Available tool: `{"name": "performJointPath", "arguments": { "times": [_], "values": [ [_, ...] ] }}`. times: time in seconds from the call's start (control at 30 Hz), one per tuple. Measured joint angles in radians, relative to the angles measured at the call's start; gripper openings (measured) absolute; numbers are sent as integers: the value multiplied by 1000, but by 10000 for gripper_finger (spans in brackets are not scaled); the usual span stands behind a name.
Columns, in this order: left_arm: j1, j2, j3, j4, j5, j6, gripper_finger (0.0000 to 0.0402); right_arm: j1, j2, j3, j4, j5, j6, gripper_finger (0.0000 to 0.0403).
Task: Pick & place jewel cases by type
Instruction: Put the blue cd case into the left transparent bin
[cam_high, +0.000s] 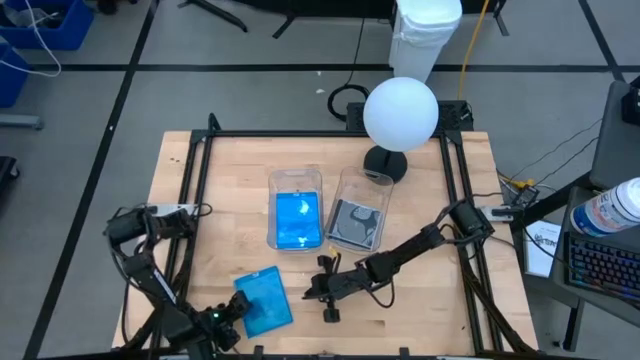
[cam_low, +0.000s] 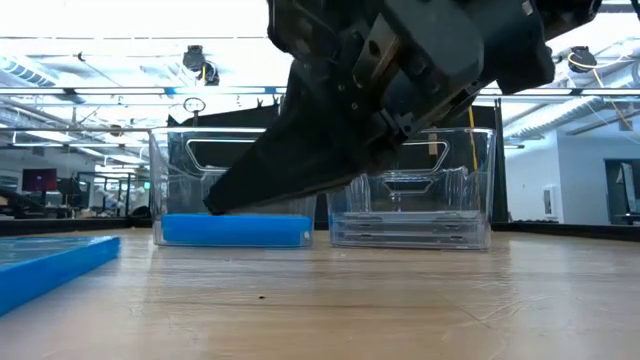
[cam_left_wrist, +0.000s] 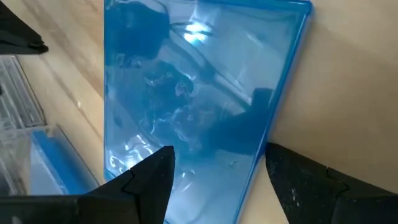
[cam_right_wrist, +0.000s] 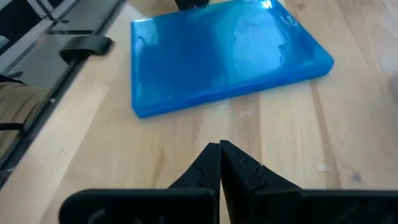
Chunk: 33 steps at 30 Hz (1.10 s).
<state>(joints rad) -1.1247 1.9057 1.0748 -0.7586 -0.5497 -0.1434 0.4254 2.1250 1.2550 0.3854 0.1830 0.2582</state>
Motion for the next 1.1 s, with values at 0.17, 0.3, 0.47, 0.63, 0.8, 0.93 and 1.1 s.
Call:
{"name": "performJointPath", "arguments": {
  "times": [0.17,0.3,0.47,0.63,0.8,0.93,1.1],
  "values": [
    [49,1,-1,22,-6,67,257,-30,13,1,-97,-6,89,0],
    [85,2,-2,53,-16,142,257,-45,42,2,-80,-26,103,0],
    [158,8,-2,133,-20,234,257,-56,83,3,12,-70,106,0],
    [219,45,5,170,19,288,257,-59,101,2,67,-99,97,0],
    [235,71,2,235,-80,290,257,-60,103,1,79,-129,95,0],
    [242,83,-6,299,-202,281,257,-61,113,0,119,-173,87,0],
    [245,83,-4,275,-174,232,257,-61,115,0,119,-172,67,0]
  ]
}}
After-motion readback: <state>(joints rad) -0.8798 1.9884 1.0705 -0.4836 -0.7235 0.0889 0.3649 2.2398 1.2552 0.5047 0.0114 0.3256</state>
